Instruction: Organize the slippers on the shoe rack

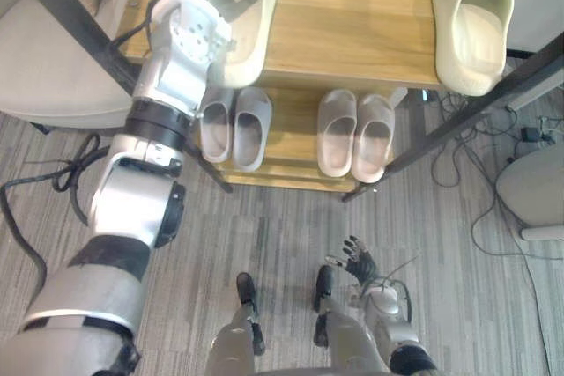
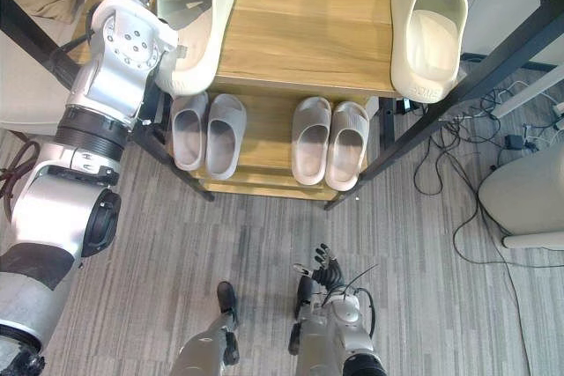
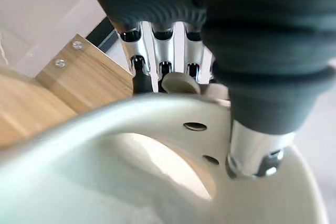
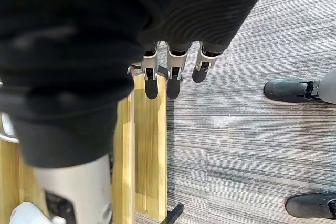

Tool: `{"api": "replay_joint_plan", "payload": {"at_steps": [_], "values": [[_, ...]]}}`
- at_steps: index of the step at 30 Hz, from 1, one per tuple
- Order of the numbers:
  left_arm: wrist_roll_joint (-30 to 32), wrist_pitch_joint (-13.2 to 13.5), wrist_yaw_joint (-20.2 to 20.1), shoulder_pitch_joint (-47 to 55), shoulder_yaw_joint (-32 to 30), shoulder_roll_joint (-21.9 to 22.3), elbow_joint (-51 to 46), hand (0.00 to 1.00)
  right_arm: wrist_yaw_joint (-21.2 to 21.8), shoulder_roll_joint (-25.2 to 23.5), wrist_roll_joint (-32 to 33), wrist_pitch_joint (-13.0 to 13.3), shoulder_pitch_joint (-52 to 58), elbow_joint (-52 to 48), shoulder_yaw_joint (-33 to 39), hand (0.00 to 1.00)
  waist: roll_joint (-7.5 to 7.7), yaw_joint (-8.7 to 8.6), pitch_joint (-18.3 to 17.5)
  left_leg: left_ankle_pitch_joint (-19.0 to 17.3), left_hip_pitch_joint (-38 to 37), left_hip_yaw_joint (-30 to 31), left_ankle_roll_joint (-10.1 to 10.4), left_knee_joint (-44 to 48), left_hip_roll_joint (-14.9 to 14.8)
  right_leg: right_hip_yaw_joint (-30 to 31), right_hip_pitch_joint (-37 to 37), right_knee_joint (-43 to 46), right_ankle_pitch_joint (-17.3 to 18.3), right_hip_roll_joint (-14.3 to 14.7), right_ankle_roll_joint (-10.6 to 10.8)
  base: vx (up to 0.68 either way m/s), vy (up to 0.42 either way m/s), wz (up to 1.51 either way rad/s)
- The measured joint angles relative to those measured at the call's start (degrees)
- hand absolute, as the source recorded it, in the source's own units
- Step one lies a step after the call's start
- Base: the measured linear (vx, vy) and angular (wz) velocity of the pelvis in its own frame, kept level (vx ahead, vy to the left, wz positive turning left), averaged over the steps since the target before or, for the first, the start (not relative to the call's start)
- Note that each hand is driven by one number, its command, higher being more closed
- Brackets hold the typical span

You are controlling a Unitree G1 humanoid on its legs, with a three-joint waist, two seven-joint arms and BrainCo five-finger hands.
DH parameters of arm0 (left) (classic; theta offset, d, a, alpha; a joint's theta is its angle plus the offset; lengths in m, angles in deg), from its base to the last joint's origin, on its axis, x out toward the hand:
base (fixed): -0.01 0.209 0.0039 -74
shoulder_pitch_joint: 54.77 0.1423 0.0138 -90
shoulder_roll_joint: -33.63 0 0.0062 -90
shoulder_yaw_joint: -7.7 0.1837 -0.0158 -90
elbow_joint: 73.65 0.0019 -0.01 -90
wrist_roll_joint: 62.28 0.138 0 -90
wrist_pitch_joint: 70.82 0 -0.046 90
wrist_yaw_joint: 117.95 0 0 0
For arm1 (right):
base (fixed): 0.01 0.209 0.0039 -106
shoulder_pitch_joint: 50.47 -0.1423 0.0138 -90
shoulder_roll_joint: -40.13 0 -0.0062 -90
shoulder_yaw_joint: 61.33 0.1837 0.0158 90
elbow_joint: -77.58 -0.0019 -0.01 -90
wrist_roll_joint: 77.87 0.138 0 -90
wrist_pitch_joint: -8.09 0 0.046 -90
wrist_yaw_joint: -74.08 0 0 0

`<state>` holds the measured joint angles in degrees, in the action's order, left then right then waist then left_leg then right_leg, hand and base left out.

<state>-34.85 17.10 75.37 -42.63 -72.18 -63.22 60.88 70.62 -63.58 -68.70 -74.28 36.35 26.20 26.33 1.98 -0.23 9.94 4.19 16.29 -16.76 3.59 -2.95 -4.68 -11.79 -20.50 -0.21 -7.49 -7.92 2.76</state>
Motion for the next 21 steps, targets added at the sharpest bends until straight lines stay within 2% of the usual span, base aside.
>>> {"api": "replay_joint_plan", "payload": {"at_steps": [14, 21], "values": [[-0.51, 0.04, 0.20, -0.74, -0.03, 0.44, -0.07, 1.00, 0.00, -0.01, 0.00, -0.34, 0.61, -1.76, 0.52, 0.00, 0.28, -0.55, -0.30, 0.02, -0.40, -0.05, -0.01, -0.03, 0.08, 0.05, 0.43, -0.14, -0.21, -0.05, 0.05, 0.00, 0.001, 0.00], [-0.82, 0.07, 0.16, -0.64, 1.83, 2.78, -0.06, 1.00, 0.01, -0.05, 0.01, -0.35, 0.94, -1.74, 0.49, 0.00, 0.76, -0.53, -1.03, 0.07, -0.68, 0.09, -0.07, -0.03, 0.24, -0.03, 0.79, -0.16, -0.30, -0.22, 0.15, 0.00, 0.000, 0.00]]}}
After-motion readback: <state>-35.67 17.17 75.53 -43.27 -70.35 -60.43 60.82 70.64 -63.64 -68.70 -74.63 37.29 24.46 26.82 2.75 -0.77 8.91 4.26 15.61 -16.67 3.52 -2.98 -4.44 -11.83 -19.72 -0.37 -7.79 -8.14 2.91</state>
